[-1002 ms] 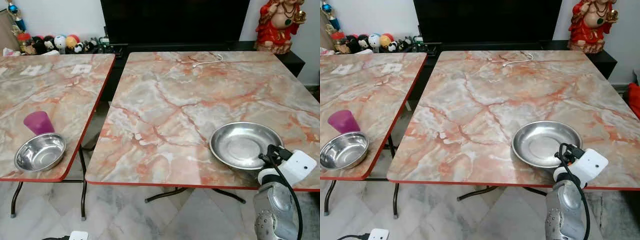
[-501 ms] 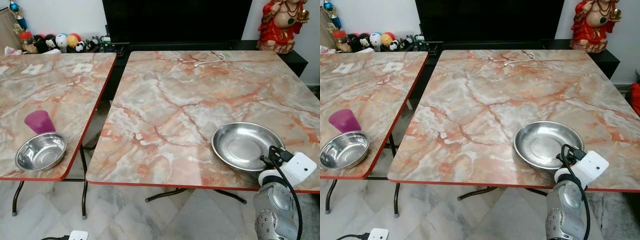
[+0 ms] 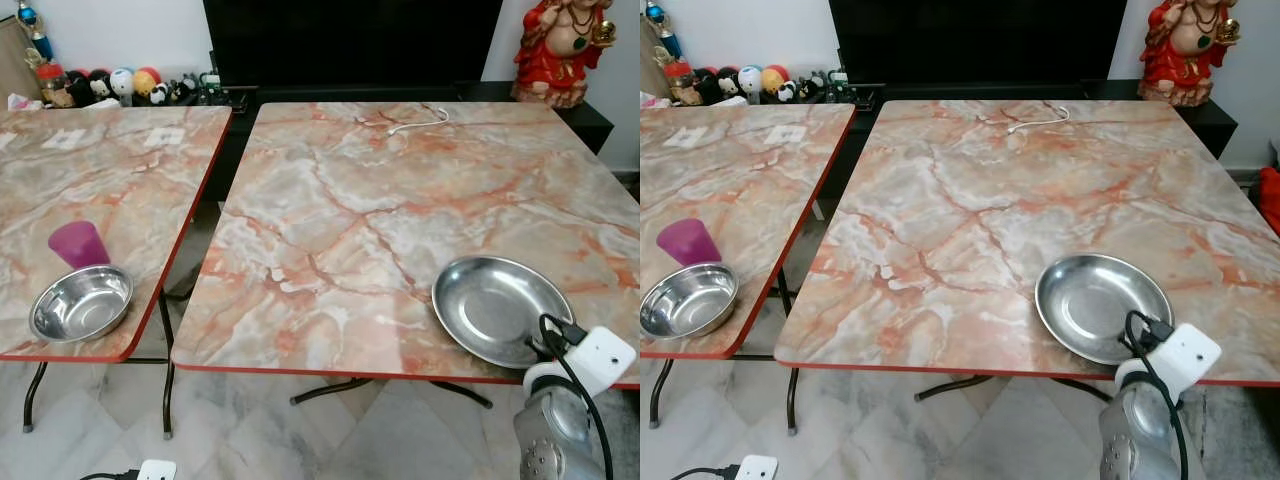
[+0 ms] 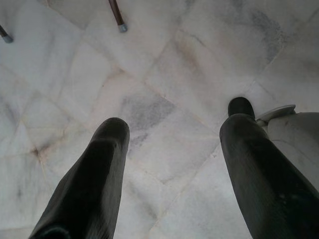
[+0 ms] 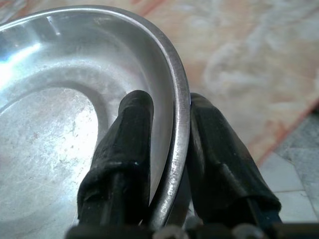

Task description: Setting the table

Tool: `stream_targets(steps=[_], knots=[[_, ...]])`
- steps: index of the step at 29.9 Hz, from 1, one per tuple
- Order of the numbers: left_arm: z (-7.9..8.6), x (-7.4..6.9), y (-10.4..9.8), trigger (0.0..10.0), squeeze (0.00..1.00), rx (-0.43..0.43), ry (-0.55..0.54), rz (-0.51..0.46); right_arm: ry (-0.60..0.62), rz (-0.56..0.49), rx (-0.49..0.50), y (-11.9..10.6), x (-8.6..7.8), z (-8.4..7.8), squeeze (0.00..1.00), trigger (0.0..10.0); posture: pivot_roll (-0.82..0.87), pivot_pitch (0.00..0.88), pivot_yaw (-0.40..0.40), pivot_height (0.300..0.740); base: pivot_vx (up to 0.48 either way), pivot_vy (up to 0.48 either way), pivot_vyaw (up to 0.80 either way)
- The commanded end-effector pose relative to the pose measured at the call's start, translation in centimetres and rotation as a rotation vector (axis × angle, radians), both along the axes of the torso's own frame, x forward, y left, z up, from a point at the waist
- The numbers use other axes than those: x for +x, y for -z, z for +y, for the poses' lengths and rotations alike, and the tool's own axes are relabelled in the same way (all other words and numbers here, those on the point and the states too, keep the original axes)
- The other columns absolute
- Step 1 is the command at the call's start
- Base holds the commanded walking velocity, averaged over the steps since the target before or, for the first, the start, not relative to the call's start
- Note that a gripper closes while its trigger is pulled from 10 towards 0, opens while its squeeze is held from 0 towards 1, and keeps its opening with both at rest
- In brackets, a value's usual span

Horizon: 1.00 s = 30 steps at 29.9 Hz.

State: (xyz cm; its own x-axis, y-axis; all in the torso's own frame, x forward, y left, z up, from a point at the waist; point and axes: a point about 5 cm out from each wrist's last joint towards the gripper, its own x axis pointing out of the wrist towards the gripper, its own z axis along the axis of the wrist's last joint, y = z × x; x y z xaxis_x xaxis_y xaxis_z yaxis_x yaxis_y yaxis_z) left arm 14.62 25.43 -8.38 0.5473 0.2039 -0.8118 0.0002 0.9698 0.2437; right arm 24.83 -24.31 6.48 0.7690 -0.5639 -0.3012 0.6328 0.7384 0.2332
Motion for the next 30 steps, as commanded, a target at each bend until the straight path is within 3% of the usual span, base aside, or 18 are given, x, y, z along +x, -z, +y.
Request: stream_targets(steps=[1, 10, 11, 13, 14, 28, 29, 30], knots=[[0.4, -0.7, 0.2, 10.0, 0.0, 0.009, -0.009, 0.024, 0.013, 0.04, -0.001, 0.5, -0.6, 0.0, 0.42, 10.0, -0.11, 0.036, 0.027, 0.74, 0.0, 0.0, 0.0], [0.3, -0.6, 0.1, 10.0, 0.0, 0.008, -0.011, 0.02, -0.014, 0.019, -0.029, -0.5, -0.1, 0.6, 0.43, 10.0, -0.11, 0.033, 0.024, 0.74, 0.0, 0.0, 0.0], [0.3, -0.6, 0.1, 10.0, 0.0, 0.008, -0.011, 0.019, -0.015, 0.019, -0.027, -0.4, 0.0, 0.7, 0.49, 10.0, -0.11, 0.032, 0.024, 0.74, 0.0, 0.0, 0.0], [0.3, -0.5, 0.1, 10.0, 0.0, 0.008, -0.012, 0.019, -0.015, 0.021, -0.026, -0.4, -0.1, 0.7, 0.49, 10.0, -0.11, 0.032, 0.024, 0.74, 0.0, 0.0, 0.0], [0.3, -0.5, 0.1, 10.0, 0.0, 0.009, -0.012, 0.019, -0.02, 0.017, -0.027, -0.5, 0.0, 0.8, 0.69, 10.0, -0.11, 0.033, 0.024, 0.74, 0.0, 0.0, 0.0], [0.1, -0.4, 0.2, 10.0, 0.0, 0.007, -0.012, 0.016, -0.021, 0.028, -0.087, -1.3, -0.5, 0.9, 0.66, 10.0, -0.11, 0.032, 0.021, 0.74, 0.0, 0.0, 0.0], [0.1, -0.4, 0.2, 10.0, 0.0, 0.008, -0.011, 0.016, -0.021, 0.024, -0.116, -1.6, -0.6, 0.8, 0.59, 10.0, -0.11, 0.031, 0.02, 0.74, 0.0, 0.0, 0.0], [0.0, -0.4, 0.2, 10.0, 0.0, 0.009, -0.011, 0.016, -0.023, 0.018, -0.148, -1.8, -0.6, 0.8, 0.28, 10.0, -0.11, 0.031, 0.019, 0.74, 0.0, 0.0, 0.0]])
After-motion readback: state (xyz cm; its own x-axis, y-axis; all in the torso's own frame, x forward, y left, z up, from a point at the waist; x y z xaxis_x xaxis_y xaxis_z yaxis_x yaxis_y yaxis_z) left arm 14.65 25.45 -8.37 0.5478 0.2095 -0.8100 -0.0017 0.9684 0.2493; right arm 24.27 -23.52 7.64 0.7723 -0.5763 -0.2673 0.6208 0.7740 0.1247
